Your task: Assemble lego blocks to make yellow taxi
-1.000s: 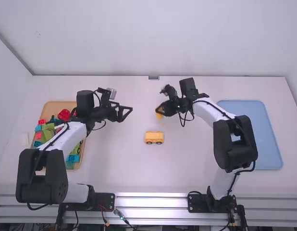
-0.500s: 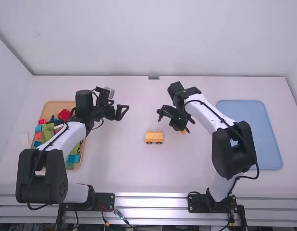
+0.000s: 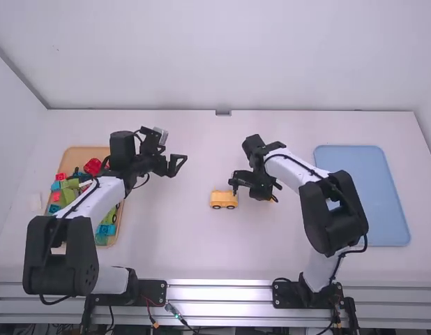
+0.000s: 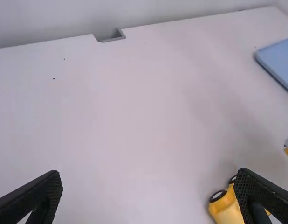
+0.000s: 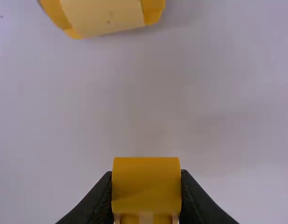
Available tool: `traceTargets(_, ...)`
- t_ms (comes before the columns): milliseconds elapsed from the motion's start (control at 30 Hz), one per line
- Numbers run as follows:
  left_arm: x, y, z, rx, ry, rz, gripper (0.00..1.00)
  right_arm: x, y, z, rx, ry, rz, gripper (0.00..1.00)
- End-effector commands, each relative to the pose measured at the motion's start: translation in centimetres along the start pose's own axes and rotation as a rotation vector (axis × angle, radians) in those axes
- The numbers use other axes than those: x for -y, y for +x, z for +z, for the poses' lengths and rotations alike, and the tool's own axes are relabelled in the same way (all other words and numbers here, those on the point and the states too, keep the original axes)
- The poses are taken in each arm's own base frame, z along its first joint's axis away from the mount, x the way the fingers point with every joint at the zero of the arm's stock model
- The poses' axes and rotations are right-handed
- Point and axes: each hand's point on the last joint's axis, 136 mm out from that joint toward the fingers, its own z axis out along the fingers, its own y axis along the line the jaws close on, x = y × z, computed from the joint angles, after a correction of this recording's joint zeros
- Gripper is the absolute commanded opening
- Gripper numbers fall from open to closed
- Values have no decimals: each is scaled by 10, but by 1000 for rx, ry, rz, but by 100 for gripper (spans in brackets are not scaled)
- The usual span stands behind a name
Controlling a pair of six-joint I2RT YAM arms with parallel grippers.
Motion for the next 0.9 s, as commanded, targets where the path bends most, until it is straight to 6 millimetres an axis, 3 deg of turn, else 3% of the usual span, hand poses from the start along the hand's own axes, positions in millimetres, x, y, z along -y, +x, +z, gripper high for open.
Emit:
traceTargets(0,0,2,0,-4,3,16,99,-10,1,21,-10,-71,-6,25)
traceTargets(133,0,2,0,-4,2,16,99,-9,2,39,-35,-85,-33,20)
traceTargets(200,0,2,0,-4,2,16,99,-9,0,41,-42,-78,-49,22)
traceTargets(300,0,2,0,-5,3,25,99,0,-4,39,-63,-16,-30,55)
traceTargets(333,0,3,0,-7,5,40,99,6,-6,37,-64,20,-5,84)
traceTargets(400,0,4,0,-11,5,65,99,12,-12,29,-52,67,26,100)
traceTargets(467,2,5,0,-12,15,82,99,10,-17,21,-36,78,14,99)
traceTargets(633,29,5,-3,12,170,223,99,9,-25,-12,97,78,8,99)
traceTargets(800,48,15,-7,19,281,358,99,1,-27,-41,386,17,-9,99)
traceTargets(867,56,17,-7,46,341,398,99,4,-24,-43,531,22,10,99)
